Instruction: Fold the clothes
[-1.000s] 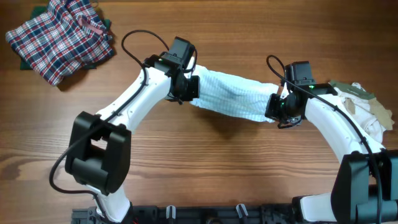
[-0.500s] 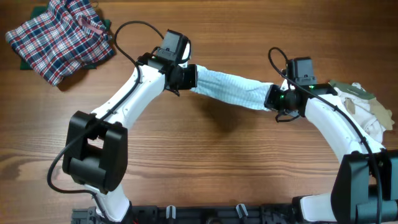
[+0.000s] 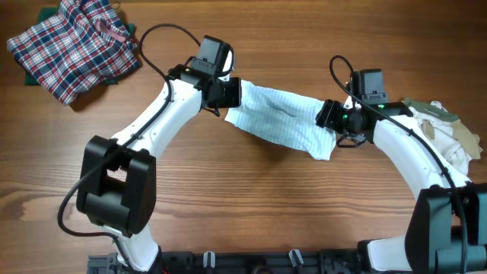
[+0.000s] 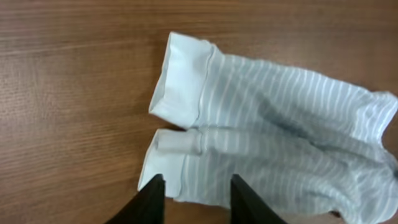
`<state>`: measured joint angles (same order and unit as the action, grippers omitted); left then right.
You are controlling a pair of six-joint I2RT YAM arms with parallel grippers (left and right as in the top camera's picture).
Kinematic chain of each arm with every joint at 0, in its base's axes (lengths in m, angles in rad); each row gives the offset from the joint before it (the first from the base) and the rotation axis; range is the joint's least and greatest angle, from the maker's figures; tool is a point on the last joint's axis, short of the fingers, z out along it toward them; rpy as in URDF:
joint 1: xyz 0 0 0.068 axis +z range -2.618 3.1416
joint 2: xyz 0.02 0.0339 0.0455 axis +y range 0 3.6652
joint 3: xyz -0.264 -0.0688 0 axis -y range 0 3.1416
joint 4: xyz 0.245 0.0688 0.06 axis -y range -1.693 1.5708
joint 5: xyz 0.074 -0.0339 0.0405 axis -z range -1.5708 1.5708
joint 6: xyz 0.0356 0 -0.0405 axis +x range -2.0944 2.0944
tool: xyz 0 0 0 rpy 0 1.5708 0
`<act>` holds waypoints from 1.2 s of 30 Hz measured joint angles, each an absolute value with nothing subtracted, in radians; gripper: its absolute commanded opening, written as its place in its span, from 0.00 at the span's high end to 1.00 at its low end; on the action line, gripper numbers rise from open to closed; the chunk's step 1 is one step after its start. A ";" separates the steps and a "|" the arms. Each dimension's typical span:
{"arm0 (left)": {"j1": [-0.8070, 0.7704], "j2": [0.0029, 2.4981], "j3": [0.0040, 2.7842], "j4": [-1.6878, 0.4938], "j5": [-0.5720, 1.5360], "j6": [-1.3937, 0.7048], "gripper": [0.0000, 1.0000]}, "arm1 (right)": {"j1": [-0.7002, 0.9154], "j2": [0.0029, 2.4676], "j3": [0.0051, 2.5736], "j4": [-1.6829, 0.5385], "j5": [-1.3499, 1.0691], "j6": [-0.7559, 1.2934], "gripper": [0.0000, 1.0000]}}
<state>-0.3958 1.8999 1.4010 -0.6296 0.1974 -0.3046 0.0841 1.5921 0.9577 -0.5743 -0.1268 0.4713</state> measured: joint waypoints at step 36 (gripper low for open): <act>-0.352 2.044 1.403 -0.699 0.313 -0.107 0.35 | 0.084 1.586 0.783 -0.656 -0.182 0.422 0.25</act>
